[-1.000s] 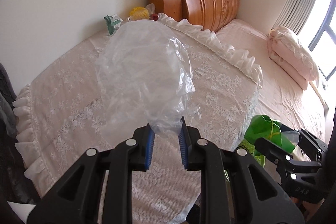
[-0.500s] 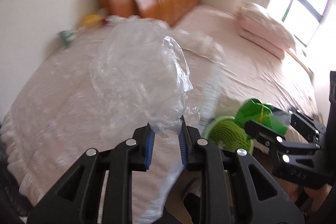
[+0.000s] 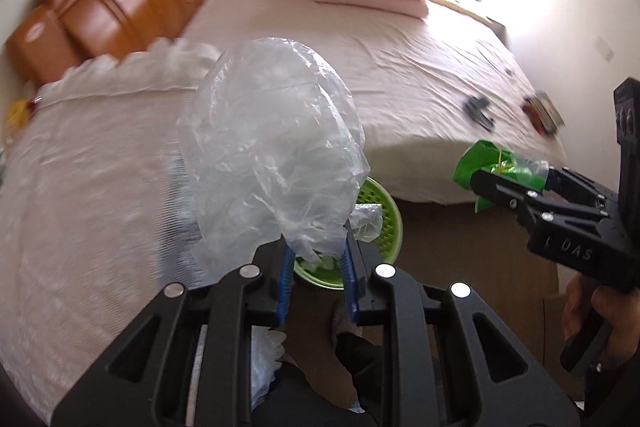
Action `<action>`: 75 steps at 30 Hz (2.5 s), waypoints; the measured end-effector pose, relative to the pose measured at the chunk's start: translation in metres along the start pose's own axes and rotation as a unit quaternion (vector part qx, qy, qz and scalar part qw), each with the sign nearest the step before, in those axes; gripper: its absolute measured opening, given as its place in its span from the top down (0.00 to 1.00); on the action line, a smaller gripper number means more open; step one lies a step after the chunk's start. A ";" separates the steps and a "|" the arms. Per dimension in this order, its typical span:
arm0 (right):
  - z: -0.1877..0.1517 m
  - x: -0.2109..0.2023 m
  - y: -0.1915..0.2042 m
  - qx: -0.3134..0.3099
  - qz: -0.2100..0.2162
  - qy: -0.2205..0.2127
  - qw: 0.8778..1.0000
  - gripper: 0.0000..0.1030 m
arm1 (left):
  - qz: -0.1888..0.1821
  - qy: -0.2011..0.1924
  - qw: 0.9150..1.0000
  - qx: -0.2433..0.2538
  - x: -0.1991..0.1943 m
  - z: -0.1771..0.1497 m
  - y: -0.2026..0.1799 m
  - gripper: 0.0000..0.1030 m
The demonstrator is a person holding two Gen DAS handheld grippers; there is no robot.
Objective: Collect trash
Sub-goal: 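Carry both items to the wastebasket and open the left tool over it, then lower the green packet into the wastebasket and open the right tool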
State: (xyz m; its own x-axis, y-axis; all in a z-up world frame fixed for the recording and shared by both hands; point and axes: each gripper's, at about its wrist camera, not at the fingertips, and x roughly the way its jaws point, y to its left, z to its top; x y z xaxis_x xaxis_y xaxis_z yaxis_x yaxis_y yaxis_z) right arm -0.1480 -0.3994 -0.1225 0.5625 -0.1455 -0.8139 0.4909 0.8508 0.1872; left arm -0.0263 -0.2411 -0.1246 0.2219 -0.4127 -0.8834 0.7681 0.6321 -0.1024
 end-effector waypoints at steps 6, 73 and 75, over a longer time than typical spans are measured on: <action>-0.004 -0.008 -0.028 0.015 -0.012 0.002 1.000 0.32 | -0.021 0.038 0.999 0.027 0.046 0.007 -0.038 0.80; 0.013 0.112 0.040 -0.071 0.057 0.093 0.992 0.30 | 0.097 -0.025 0.985 -0.143 -0.023 -0.004 0.056 0.08; 0.003 0.139 0.042 -0.082 0.040 0.119 0.989 0.30 | 0.101 -0.021 0.984 -0.147 -0.024 -0.009 0.059 0.08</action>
State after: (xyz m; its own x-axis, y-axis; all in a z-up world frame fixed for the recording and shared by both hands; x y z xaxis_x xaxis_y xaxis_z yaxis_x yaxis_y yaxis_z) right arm -0.0473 -0.3856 -0.2266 0.4126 0.0323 -0.9103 0.3260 0.9279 0.1807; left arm 0.0078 -0.1882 -0.1135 0.3822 -0.2819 -0.8800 0.4997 0.8641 -0.0597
